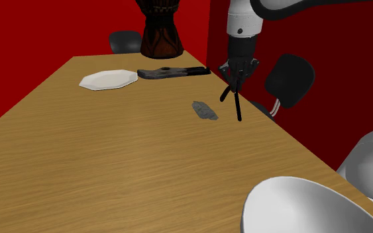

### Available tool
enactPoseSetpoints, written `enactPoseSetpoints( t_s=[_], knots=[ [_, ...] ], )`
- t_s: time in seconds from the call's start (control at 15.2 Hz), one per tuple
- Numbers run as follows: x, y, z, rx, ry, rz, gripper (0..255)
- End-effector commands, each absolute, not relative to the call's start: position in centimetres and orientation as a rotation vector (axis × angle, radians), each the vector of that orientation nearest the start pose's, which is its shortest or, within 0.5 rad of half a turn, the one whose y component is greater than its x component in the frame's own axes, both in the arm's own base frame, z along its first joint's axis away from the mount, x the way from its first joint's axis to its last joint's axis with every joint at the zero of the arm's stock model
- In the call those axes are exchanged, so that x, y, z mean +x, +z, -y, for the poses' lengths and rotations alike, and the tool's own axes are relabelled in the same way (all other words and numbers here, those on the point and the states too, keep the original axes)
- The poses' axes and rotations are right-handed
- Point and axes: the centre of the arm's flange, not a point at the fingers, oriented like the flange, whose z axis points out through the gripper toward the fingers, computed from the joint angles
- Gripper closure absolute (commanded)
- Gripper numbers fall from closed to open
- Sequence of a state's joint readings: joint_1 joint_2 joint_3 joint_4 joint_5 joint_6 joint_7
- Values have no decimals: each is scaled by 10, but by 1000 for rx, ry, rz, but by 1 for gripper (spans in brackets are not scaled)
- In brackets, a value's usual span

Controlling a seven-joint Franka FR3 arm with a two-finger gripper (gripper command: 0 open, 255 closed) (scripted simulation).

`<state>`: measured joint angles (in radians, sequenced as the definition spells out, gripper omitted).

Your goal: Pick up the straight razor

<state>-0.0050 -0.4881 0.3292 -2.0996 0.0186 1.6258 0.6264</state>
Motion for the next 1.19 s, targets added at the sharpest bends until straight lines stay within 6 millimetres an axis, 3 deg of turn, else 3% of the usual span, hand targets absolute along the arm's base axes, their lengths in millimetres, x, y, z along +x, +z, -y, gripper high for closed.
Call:
enactPoseSetpoints(
  t_s=[0.0,0.99,1.12],
  knots=[
    [379,598,-156,-3217,-84,-553,255],
    [379,678,-156,-3217,-84,-553,255],
    [379,678,-156,-3217,-84,-553,255]
  ],
)
